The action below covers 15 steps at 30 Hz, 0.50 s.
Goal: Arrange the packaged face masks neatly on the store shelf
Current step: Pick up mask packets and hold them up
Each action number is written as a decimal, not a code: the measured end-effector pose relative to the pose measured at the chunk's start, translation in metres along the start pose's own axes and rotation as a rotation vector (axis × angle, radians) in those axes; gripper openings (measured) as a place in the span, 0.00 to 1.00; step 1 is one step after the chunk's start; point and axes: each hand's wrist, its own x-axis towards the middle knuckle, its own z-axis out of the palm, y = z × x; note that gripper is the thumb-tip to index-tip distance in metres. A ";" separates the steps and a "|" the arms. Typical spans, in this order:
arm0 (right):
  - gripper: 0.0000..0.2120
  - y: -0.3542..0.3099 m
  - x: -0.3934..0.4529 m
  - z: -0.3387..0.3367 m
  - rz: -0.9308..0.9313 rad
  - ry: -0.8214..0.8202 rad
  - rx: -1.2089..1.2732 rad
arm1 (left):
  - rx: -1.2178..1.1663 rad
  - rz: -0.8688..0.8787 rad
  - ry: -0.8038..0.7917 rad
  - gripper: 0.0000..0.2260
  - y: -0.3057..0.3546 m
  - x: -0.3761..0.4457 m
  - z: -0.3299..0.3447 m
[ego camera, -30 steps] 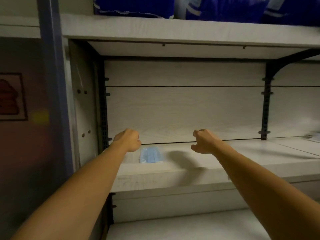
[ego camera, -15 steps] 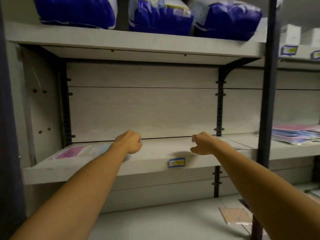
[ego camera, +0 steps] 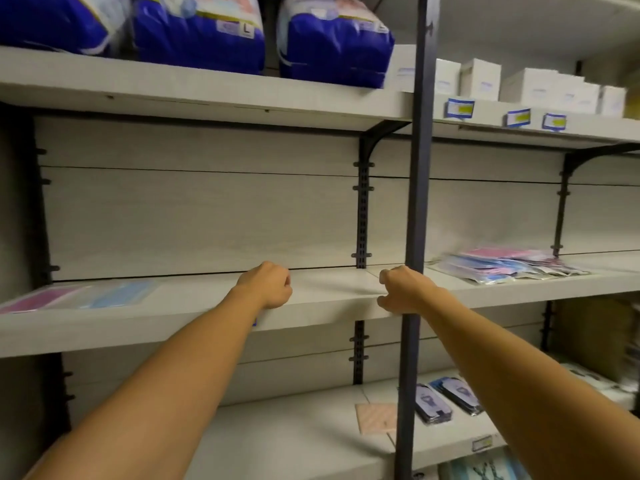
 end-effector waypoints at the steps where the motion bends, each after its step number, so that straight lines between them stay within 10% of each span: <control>1: 0.16 0.012 -0.003 0.000 0.011 0.005 -0.007 | -0.003 0.017 0.001 0.12 0.015 0.004 0.001; 15: 0.14 0.181 -0.021 -0.002 0.203 -0.009 -0.081 | -0.131 0.244 -0.055 0.05 0.219 0.066 0.031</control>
